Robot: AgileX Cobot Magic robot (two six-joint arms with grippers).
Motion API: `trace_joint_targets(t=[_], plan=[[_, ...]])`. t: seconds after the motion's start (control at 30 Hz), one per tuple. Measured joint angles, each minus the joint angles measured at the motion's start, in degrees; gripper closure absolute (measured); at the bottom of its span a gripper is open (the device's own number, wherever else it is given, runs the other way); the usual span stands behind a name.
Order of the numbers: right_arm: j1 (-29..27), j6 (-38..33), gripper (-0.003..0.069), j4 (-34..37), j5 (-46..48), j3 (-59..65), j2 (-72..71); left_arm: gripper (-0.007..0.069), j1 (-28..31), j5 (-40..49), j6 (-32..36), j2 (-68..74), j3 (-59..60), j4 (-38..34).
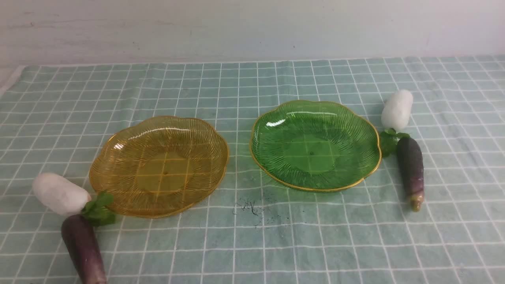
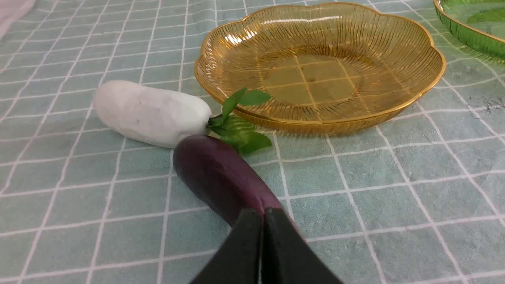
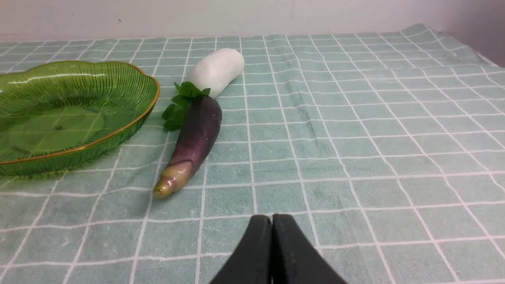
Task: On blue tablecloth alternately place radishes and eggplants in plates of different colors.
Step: 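Pick up the eggplant and place it in the yellow plate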
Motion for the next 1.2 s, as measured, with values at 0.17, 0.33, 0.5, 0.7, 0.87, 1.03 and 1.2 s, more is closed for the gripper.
trace_joint_targets(t=[0.17,0.33,0.5,0.7,0.87,1.03,1.2], plan=[[0.0,0.0,0.0674,0.0,0.0,0.0,0.0,0.0632,0.0,0.0,0.0,0.0,0.0,0.0],[0.0,0.0,0.0674,0.0,0.0,0.0,0.0,0.0632,0.0,0.0,0.0,0.0,0.0,0.0],[0.0,0.0,0.0674,0.0,0.0,0.0,0.0,0.0632,0.0,-0.9,0.0,0.0,0.0,0.6],[0.0,0.0,0.0674,0.0,0.0,0.0,0.0,0.0632,0.0,-12.2,-5.0,0.0,0.1,-7.4],[0.0,0.0,0.0674,0.0,0.0,0.0,0.0,0.0632,0.0,-21.9,-6.7,0.0,0.1,-14.5],[0.0,0.0,0.0674,0.0,0.0,0.0,0.0,0.0632,0.0,-30.4,-7.4,0.0,0.1,-16.9],[0.0,0.0,0.0674,0.0,0.0,0.0,0.0,0.0632,0.0,-42.0,-8.6,0.0,0.0,-19.7]])
